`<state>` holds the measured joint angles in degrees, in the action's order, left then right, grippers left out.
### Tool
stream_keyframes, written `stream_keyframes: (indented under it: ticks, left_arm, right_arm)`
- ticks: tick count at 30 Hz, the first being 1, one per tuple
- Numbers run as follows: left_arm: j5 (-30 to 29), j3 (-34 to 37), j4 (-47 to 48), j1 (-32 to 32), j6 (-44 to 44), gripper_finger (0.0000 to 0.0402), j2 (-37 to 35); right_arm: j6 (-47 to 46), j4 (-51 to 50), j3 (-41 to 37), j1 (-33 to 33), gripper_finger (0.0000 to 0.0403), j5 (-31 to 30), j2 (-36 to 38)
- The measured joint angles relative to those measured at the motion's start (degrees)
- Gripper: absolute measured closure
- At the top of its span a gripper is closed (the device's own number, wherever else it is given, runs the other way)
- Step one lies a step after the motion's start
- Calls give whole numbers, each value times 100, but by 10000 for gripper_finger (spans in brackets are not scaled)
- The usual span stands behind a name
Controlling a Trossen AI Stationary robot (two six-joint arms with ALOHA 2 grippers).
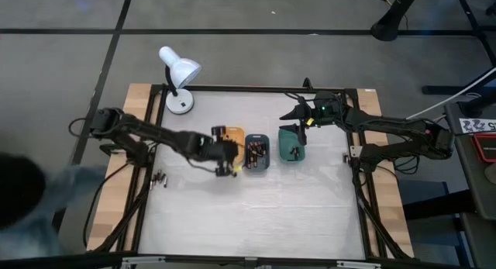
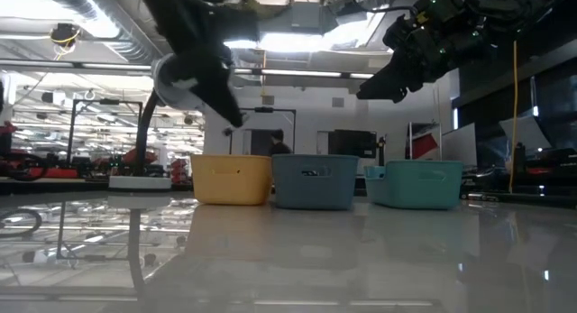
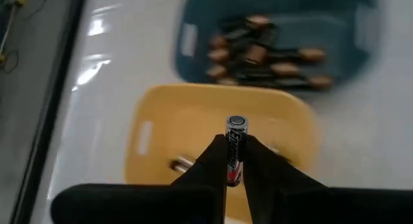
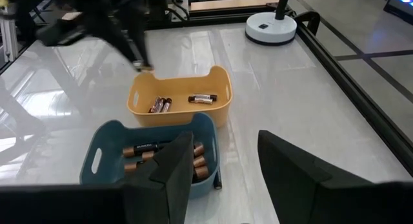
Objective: Sort batteries
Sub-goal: Put the silver battery into the yellow bin
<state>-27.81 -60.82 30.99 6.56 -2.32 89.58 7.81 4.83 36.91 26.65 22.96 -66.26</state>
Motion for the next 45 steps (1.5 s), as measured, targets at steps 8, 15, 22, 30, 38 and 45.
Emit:
stream_keyframes:
  ticks: [8, 15, 22, 30, 38, 45]
  left_arm:
    - [1001, 207, -247, -1084, -81, 371, -2]
    - [1634, 473, -739, -1447, -533, 364, 75]
    - [1735, 505, -903, -1448, -470, 301, 75]
    - [1726, 298, -363, -1444, -650, 249, -82]
    - [1726, -68, 2272, -1102, -1576, 247, -842]
    - [1765, 188, 3576, -215, -4390, 247, -1075]
  right_arm:
    - [0, -13, 0, -1, 230, 0, 0]
    - [15, -30, 0, -2, 230, 0, -2]
    - [17, -29, 0, -2, 230, 0, -2]
    - [18, -27, 0, 0, 230, 0, -2]
    - [143, -28, 0, 0, 230, -2, -2]
    - [152, -24, 0, -2, 230, -2, -3]
